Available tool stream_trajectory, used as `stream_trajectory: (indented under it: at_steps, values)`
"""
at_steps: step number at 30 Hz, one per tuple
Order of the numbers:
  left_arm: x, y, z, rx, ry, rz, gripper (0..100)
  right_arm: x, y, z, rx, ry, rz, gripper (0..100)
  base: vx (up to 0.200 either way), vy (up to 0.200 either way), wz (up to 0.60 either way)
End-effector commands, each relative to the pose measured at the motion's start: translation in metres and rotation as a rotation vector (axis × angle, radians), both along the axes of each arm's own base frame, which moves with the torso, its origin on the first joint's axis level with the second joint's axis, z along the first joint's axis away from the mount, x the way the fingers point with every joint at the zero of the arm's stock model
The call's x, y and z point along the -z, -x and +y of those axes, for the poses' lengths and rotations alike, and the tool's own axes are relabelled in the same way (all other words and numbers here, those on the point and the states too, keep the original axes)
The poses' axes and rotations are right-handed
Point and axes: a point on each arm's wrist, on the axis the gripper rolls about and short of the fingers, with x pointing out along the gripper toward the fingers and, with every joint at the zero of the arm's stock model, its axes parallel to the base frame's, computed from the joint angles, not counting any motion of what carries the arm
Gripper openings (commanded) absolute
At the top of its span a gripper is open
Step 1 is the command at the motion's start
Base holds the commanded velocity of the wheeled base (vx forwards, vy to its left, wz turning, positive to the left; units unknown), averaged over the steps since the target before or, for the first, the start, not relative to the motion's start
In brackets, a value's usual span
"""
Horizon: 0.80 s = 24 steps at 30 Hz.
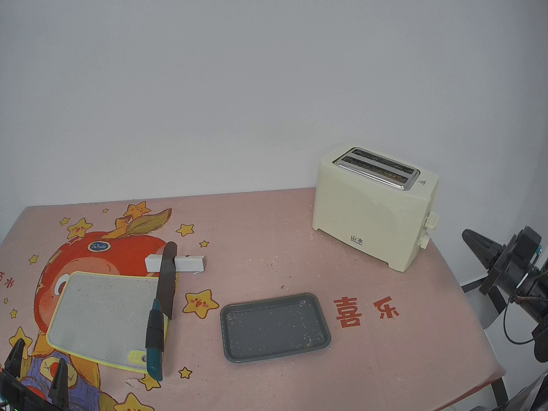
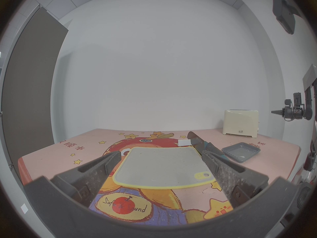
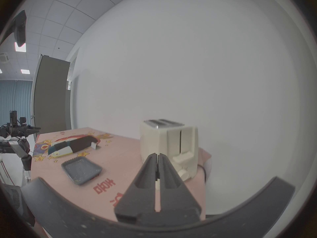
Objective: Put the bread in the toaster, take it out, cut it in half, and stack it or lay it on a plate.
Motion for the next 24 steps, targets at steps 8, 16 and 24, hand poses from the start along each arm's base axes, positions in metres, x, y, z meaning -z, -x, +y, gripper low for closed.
stream_trajectory:
  at_steps: [8, 16, 24]
  values:
    - [0.005, -0.001, 0.0, -0.001, 0.0, 0.011, 100, 0.056, -0.018, -0.013, 0.044, 0.101, 0.261, 0, 0.0, 0.0, 0.0]
    - [0.005, -0.001, 0.0, -0.001, 0.0, 0.011, 100, 0.057, -0.019, -0.011, 0.048, 0.101, 0.266, 0, 0.0, 0.0, 0.0]
    - [0.005, -0.001, 0.0, -0.001, 0.0, 0.011, 100, 0.059, -0.02, -0.006, 0.025, 0.059, 0.296, 0, 0.0, 0.0, 0.0]
